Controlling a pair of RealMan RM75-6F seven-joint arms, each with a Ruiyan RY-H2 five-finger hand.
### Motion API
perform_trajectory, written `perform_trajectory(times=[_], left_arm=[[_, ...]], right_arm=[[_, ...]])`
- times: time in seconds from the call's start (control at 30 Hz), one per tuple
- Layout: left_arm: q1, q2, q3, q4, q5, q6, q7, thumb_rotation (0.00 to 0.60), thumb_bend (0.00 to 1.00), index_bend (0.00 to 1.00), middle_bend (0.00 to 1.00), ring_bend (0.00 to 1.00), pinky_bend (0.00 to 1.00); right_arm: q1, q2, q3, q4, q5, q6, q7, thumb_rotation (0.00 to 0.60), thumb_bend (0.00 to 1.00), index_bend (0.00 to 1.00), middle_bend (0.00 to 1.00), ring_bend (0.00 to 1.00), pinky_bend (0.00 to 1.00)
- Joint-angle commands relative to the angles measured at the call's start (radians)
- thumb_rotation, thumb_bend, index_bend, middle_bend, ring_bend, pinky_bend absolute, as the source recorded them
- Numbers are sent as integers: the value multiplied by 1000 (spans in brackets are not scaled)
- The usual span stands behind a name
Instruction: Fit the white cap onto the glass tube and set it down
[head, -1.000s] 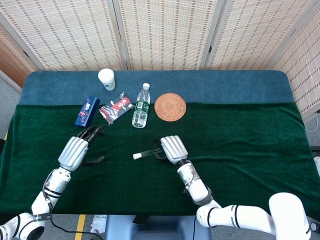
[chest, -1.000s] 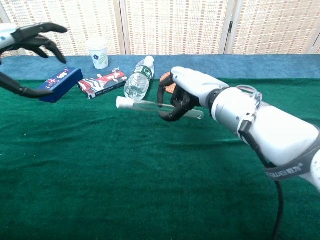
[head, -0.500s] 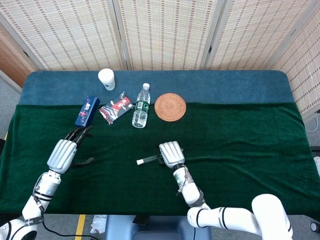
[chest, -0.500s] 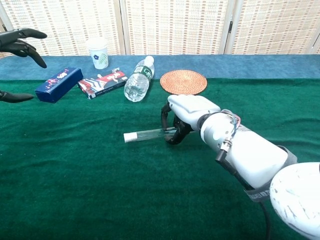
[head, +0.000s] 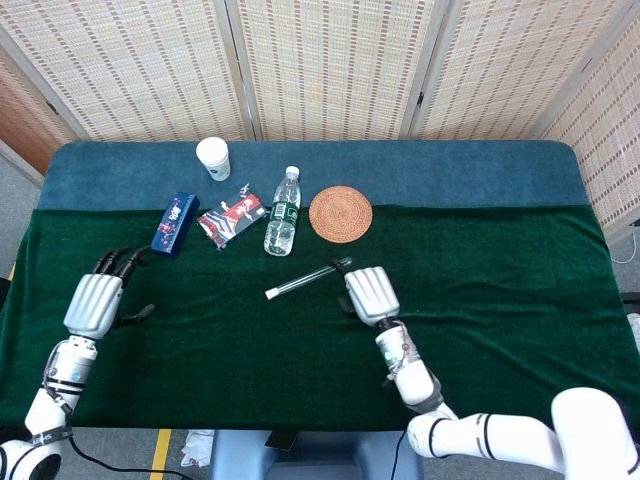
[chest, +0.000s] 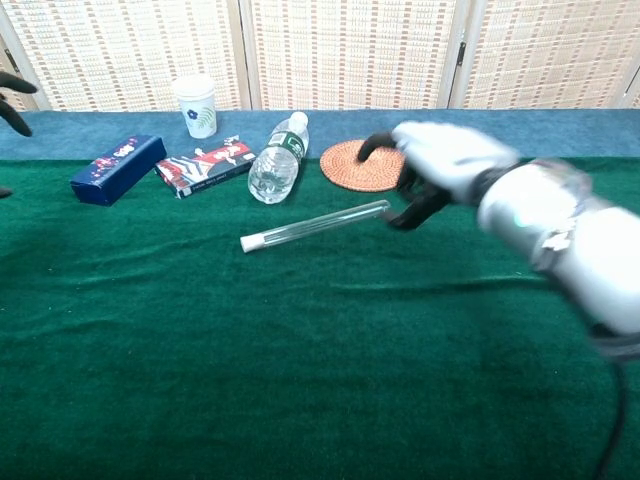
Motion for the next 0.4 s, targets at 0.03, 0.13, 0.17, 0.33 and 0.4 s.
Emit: perform_trajectory(times=[0.03, 0.13, 0.17, 0.33, 0.4], left_arm=[[35, 16, -4, 13, -13, 39, 6, 600, 253, 190, 323, 164, 156], [63, 23, 1, 31, -8, 72, 4, 600, 254, 228, 325, 188, 170], [74, 28, 6, 41, -5, 83, 13, 600, 254, 239, 328, 193, 177], [118, 30, 25, 60, 17, 137, 37, 600, 254, 242, 334, 195, 63], [143, 33, 33, 47, 21, 161, 32, 600, 254, 220, 333, 174, 37]], right_arm=[[-127, 221, -76, -159, -157, 131, 74, 600, 421, 222, 676, 872, 905], [-206, 356, -129, -222, -236, 191, 147, 600, 420, 225, 449, 632, 662], [-236, 403, -151, -235, -267, 212, 179, 600, 420, 225, 401, 567, 592], [-359, 517, -224, -223, -390, 328, 336, 600, 420, 136, 125, 159, 167], [-413, 546, -246, -206, -418, 380, 400, 600, 421, 99, 80, 102, 115]])
